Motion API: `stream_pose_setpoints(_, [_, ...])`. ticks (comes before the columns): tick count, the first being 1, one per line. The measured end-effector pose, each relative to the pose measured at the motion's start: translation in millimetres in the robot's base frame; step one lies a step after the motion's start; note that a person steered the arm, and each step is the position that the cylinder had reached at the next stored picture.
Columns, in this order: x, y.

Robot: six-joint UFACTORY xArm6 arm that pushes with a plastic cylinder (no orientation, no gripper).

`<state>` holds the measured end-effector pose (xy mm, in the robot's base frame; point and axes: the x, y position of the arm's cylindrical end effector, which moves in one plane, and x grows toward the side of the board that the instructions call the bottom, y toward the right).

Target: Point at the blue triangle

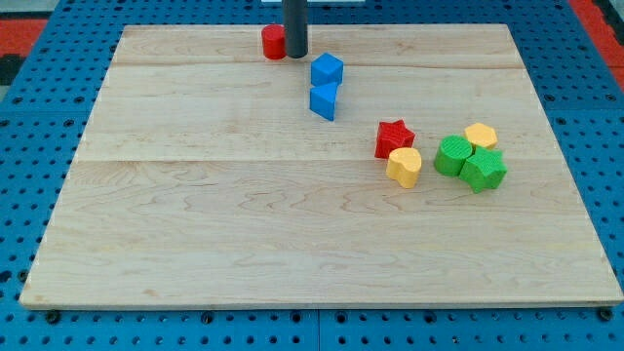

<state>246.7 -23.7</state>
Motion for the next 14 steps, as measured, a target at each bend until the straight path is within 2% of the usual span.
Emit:
stream_pose_setpoints(2, [3.8, 0.0])
stream_pose_setpoints(4, [68.3, 0.0])
stream_pose_setpoints(5, [61.1, 0.0])
stream_pose_setpoints(6, [79.4, 3.7])
stream_pose_setpoints(8, [79.4, -0.7])
stream_pose_setpoints(10, [140.0, 0.6])
stream_pose_setpoints(11, [151.6, 0.6])
stream_pose_setpoints(12, [153.4, 0.6])
stream_pose_setpoints(13, [116.7, 3.1])
stream_pose_setpoints(14, [110.0, 3.1])
